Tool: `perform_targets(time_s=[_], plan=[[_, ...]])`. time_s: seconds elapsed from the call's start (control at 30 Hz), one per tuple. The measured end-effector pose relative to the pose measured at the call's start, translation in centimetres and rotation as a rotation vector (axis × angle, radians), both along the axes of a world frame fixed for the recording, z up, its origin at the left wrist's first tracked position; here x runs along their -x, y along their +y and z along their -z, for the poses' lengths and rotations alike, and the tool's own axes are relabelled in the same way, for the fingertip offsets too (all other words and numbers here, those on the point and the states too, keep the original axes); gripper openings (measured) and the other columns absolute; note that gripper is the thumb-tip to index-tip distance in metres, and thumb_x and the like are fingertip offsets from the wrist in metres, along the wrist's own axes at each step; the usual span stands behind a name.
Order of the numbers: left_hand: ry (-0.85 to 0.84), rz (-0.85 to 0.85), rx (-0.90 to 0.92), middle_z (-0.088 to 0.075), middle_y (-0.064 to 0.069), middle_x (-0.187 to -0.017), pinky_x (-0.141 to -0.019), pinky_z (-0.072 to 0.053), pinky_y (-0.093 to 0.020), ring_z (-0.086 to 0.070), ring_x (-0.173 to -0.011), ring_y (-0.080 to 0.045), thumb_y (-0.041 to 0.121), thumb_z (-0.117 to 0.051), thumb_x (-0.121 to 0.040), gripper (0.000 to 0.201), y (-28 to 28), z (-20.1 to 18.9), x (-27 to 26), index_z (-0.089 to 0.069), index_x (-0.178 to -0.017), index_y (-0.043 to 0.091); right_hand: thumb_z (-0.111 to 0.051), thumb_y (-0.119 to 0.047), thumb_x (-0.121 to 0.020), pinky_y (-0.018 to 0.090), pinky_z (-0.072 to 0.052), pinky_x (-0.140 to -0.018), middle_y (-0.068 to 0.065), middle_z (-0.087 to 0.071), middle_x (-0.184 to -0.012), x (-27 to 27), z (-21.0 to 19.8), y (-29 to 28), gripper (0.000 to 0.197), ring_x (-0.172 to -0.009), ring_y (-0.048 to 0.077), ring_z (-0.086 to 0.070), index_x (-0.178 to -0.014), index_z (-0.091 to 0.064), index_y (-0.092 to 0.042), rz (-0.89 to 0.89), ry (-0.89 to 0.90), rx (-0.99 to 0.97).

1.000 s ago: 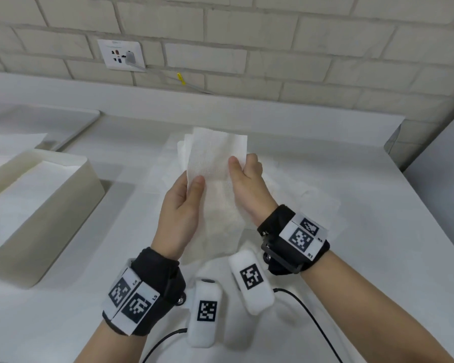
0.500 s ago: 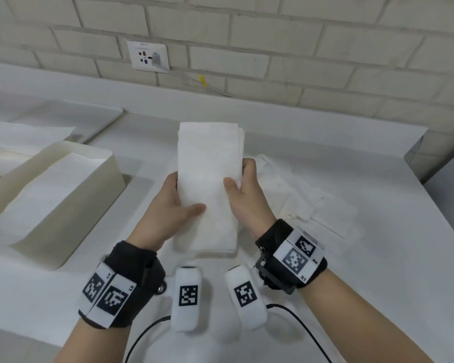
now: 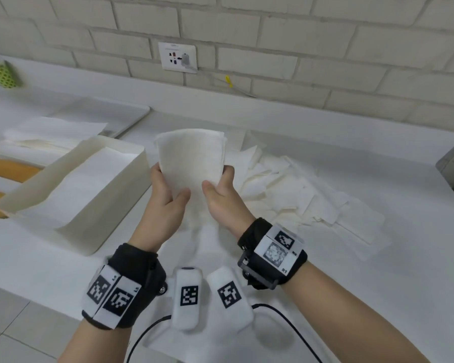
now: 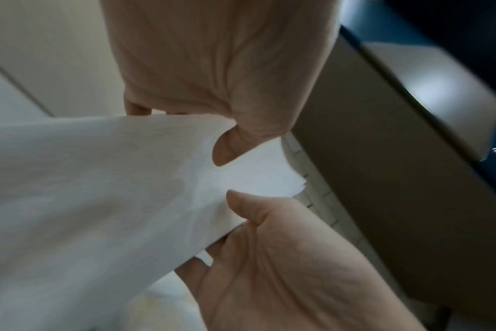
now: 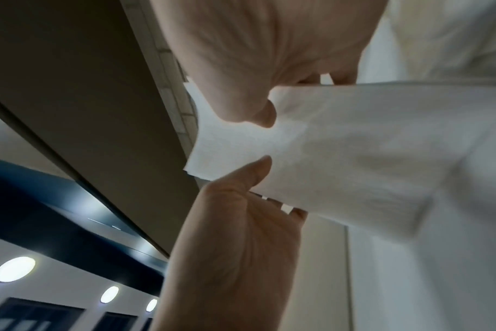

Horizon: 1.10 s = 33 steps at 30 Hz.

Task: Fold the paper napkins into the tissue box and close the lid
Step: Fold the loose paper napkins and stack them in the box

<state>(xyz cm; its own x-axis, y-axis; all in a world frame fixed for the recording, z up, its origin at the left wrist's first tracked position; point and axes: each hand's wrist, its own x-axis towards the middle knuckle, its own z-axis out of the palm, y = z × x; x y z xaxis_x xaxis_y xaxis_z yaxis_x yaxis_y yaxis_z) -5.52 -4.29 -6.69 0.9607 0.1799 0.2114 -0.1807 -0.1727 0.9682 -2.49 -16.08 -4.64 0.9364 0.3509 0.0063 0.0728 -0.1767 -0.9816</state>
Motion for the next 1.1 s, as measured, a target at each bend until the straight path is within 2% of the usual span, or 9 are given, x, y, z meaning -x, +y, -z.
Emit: perform_targets(time_s=[0.13,0.27,0.37,0.43,0.5,0.67,0.87,0.97,1.1], plan=[[0.014,-0.045,-0.033,-0.047,0.01,-0.11,-0.071,-0.044,-0.004,-0.054,-0.094,0.008,-0.009,-0.036,-0.094,0.035,0.5,0.7,-0.1,-0.027,-0.12,0.013,-0.028,-0.014,-0.101,0.025,-0.039,-0.072,-0.005,-0.037,-0.105,-0.1,0.4,1.0,0.028,-0.103,0.018,-0.048,-0.128,-0.022,-0.01,0.001,0.047,0.049],[-0.027,-0.05,-0.004,-0.046,0.005,-0.117,-0.077,-0.047,-0.009,-0.053,-0.102,0.007,-0.008,-0.036,-0.095,0.036,1.3,0.1,-0.2,-0.023,-0.116,0.018,-0.033,-0.011,-0.099,0.006,-0.039,-0.063,-0.01,-0.046,-0.096,-0.4,0.4,1.6,0.02,-0.08,-0.001,-0.048,-0.117,-0.024,-0.011,-0.017,0.02,-0.011],[0.039,-0.025,0.015,-0.044,0.005,-0.121,-0.091,-0.046,-0.018,-0.049,-0.115,-0.007,-0.006,-0.037,-0.096,0.038,1.6,0.7,-0.2,-0.024,-0.119,0.02,-0.033,-0.011,-0.098,0.009,-0.038,-0.063,0.001,-0.048,-0.108,-0.6,1.4,1.4,0.021,-0.088,0.01,-0.048,-0.117,-0.025,-0.011,-0.007,0.041,0.065],[0.056,-0.032,0.016,-0.046,0.006,-0.115,-0.095,-0.046,-0.024,-0.051,-0.108,0.0,-0.006,-0.035,-0.096,0.033,1.7,0.9,-0.3,-0.028,-0.115,0.021,-0.03,-0.013,-0.099,0.011,-0.035,-0.059,0.001,-0.048,-0.097,-0.8,1.7,1.3,0.013,-0.08,0.011,-0.047,-0.112,-0.027,-0.013,-0.013,0.04,0.113],[0.009,-0.055,0.022,-0.046,0.01,-0.105,-0.081,-0.048,-0.013,-0.052,-0.089,0.015,-0.006,-0.033,-0.097,0.031,1.7,0.3,-0.6,-0.032,-0.104,0.024,-0.03,-0.014,-0.1,0.01,-0.034,-0.055,-0.004,-0.046,-0.086,-1.0,1.3,1.4,0.009,-0.074,0.01,-0.046,-0.108,-0.026,-0.015,-0.007,0.018,0.085],[-0.019,-0.016,0.04,-0.043,0.012,-0.111,-0.077,-0.047,-0.008,-0.05,-0.098,0.011,-0.004,-0.037,-0.097,0.032,1.8,0.1,-1.3,-0.024,-0.117,0.018,-0.043,-0.009,-0.095,0.01,-0.035,-0.077,0.009,-0.037,-0.128,-1.6,1.9,1.5,0.027,-0.111,0.012,-0.041,-0.118,-0.028,-0.007,0.086,-0.035,0.079],[0.087,-0.01,0.09,-0.05,0.003,-0.121,-0.079,-0.046,-0.011,-0.053,-0.107,-0.003,0.005,-0.044,-0.097,0.033,2.0,1.3,-1.5,-0.03,-0.125,0.016,-0.047,-0.012,-0.094,0.033,-0.041,-0.099,0.007,-0.053,-0.126,-1.9,2.6,1.2,0.036,-0.116,0.021,-0.051,-0.129,-0.037,-0.009,0.071,-0.034,0.192],[-0.021,-0.127,0.187,-0.056,-0.003,-0.115,-0.083,-0.049,-0.025,-0.059,-0.1,-0.008,0.018,-0.063,-0.087,0.032,2.8,0.1,-1.8,-0.043,-0.111,0.022,-0.048,-0.011,-0.092,0.037,-0.046,-0.093,0.011,-0.06,-0.116,-2.3,1.7,0.4,0.029,-0.106,0.025,-0.057,-0.12,-0.044,-0.007,0.059,-0.102,0.257],[-0.17,-0.188,0.074,-0.058,0.006,-0.088,-0.064,-0.047,-0.012,-0.058,-0.073,0.0,-0.003,-0.065,-0.083,0.037,4.5,-1.1,-1.7,-0.051,-0.103,0.026,-0.045,-0.008,-0.093,0.017,-0.036,-0.066,0.001,-0.057,-0.102,-2.7,0.4,-1.5,0.021,-0.096,0.017,-0.053,-0.112,-0.053,-0.003,-0.028,-0.242,0.485]])
